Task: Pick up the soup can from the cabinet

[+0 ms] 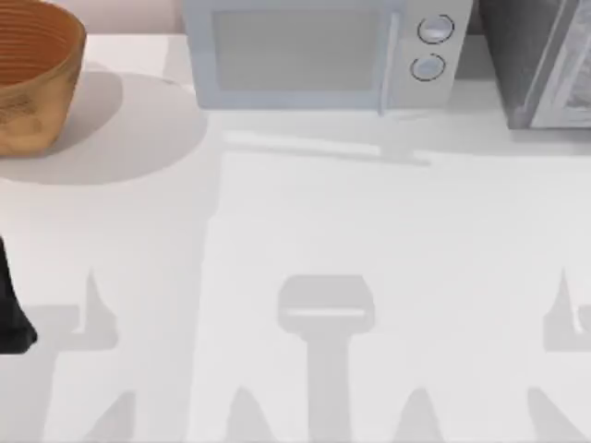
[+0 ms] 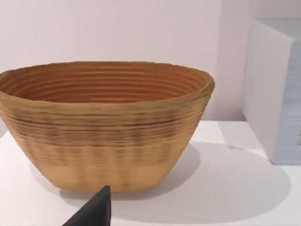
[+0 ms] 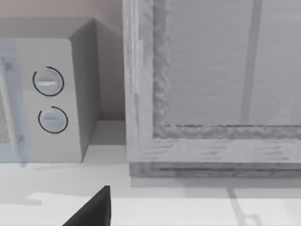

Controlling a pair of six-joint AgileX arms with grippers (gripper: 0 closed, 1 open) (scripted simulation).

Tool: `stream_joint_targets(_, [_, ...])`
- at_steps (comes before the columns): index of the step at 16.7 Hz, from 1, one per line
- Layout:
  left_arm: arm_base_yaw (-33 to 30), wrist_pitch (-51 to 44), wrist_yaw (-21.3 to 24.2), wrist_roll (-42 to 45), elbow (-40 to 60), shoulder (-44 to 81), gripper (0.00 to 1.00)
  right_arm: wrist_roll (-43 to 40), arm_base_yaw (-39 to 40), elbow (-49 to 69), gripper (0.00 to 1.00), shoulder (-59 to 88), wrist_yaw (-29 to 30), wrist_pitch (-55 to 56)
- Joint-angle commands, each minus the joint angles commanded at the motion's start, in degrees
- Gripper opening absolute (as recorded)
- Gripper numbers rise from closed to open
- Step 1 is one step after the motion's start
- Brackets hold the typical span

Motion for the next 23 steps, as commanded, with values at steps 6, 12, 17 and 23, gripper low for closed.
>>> stream_joint_targets(6, [0.0,0.0,0.0,0.0,0.0,0.0,1.0,0.1,1.2,6.0,1.0,5.4,0.4,-1.5])
stream_joint_targets(12, [0.0,0.0,0.0,0.0,0.0,0.0,1.0,0.4,4.8,32.3,1.0,25.0,2.5,-7.6])
stream_joint_targets(17, [0.0,0.0,0.0,0.0,0.0,0.0,1.0,0.6,7.3,60.0,1.0,44.8,5.6,-13.8])
stream_joint_targets(23, [0.0,0.0,0.0,0.0,0.0,0.0,1.0,0.8,9.4,86.0,1.0,65.2,9.3,-20.4])
